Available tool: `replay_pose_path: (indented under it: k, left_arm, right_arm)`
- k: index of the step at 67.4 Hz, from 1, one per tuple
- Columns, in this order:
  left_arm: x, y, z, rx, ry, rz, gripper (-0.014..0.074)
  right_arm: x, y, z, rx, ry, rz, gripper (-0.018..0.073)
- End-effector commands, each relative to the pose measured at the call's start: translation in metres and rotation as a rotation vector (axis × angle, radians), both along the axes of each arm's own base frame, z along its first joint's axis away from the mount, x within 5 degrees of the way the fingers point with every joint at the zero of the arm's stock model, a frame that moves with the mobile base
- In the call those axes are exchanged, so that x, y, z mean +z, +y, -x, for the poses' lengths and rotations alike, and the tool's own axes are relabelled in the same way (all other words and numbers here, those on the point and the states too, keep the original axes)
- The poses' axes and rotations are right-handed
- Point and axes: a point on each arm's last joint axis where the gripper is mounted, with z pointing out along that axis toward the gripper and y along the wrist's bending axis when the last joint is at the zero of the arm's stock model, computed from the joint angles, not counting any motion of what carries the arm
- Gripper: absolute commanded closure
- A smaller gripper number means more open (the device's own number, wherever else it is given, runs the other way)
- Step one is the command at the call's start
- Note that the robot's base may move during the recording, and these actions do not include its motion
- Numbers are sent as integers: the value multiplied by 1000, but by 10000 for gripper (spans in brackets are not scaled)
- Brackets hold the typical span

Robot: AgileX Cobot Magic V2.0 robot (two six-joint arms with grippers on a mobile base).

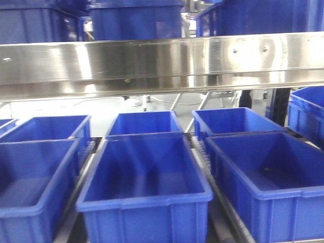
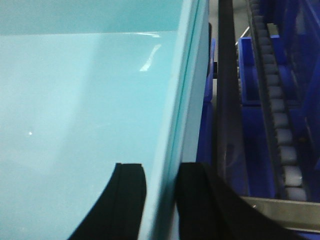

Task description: Move two blue bins to right shelf middle

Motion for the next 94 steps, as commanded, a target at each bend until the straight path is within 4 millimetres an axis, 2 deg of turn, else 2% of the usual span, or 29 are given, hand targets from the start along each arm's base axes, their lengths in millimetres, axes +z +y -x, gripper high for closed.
replay_pose_path:
  k: [1,94]
  left_arm:
    - [21,-12,19,-114,-52,125,707]
    - [21,-12,19,-114,-52,125,707]
  right_arm:
    - [13,3,-2,2,-104,-77,721]
    - [13,3,-2,2,-104,-77,721]
